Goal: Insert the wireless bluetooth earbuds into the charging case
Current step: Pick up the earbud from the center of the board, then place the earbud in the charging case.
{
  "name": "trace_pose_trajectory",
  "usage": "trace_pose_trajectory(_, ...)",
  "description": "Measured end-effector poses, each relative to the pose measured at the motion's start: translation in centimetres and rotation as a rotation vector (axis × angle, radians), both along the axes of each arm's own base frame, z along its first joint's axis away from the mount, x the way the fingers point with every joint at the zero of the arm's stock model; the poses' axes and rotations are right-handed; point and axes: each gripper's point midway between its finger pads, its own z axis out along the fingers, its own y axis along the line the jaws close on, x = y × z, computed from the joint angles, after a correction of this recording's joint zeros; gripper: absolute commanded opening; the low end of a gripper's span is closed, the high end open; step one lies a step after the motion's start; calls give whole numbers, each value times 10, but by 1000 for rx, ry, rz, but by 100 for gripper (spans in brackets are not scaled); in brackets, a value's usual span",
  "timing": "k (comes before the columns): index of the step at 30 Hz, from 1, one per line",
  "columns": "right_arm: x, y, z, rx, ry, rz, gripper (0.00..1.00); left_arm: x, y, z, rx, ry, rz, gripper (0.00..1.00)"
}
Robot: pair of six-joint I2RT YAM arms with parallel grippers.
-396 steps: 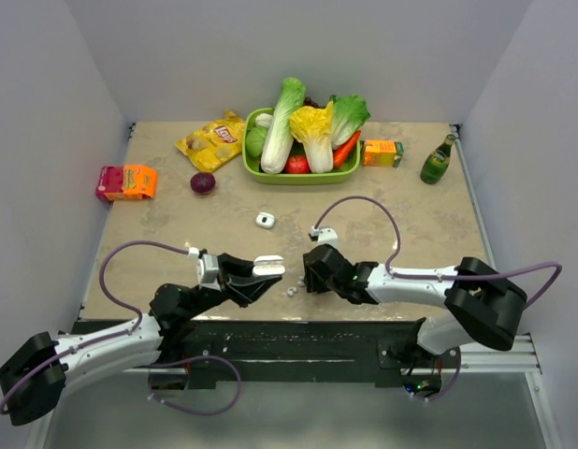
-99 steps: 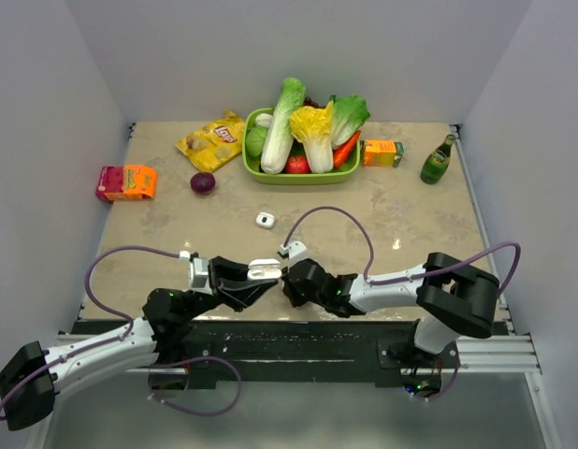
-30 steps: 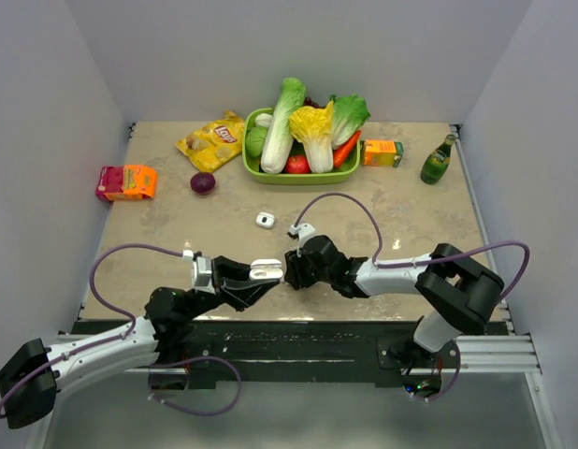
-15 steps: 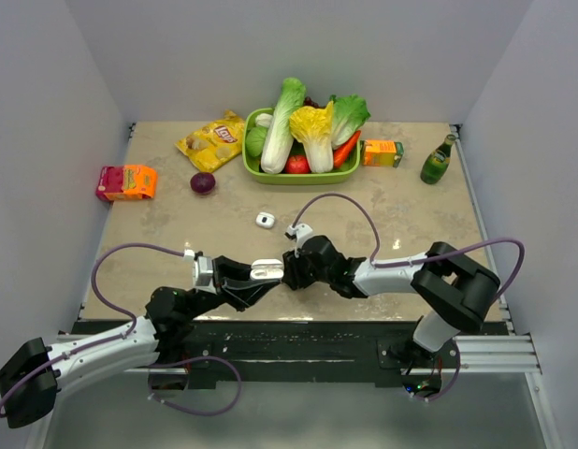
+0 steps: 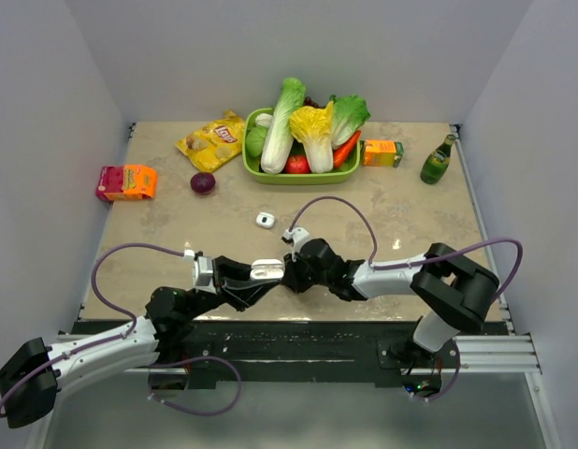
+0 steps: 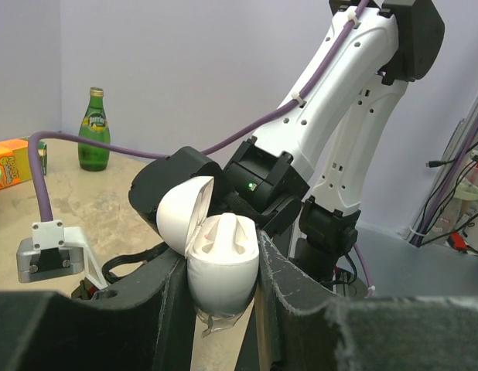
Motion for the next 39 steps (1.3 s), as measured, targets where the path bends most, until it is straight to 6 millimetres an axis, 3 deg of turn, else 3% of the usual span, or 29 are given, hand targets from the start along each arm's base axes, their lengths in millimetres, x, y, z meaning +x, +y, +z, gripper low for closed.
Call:
trace_pose_trajectory(5, -1, -11, 3, -7, -15, -28, 0, 0, 0, 0, -1, -1, 0, 0)
trace_pose_trajectory(7, -2, -25, 15, -18, -40, -62, 0, 0, 1, 1, -3, -3, 1, 0)
trace_pose_trajectory(8, -1, -33, 30, -9, -65, -84, 0, 0, 1, 1, -3, -2, 2, 0)
trace_pose_trajectory(10, 5, -42, 73, 54, -145, -128, 0, 0, 1, 1, -4, -2, 3, 0)
trace_pose_trajectory(13, 8, -58, 160, 204, -289, -179, 0, 2, -1, -3, 9, 3, 8, 0)
trace_pose_trajectory(16, -7, -68, 250, 378, -415, -129, 0, 6, -6, -14, 48, 10, 13, 0)
trace_pose_trajectory(18, -26, -71, 291, 458, -472, -42, 0, 7, -10, -20, 68, 14, 4, 0)
trace_pose_trajectory(20, -44, -71, 316, 492, -509, 56, 0, 5, -15, -26, 86, 14, -20, 0)
trace_pose_trajectory(23, -65, -63, 315, 456, -512, 186, 0, -1, -20, -31, 103, 4, -66, 0)
trace_pose_trajectory(31, -105, -48, 248, 253, -389, 420, 0, -23, -32, -28, 124, -42, -210, 0)
trace_pose_trajectory(39, -112, -48, 244, 240, -388, 454, 0, -36, -34, -16, 104, -79, -285, 0)
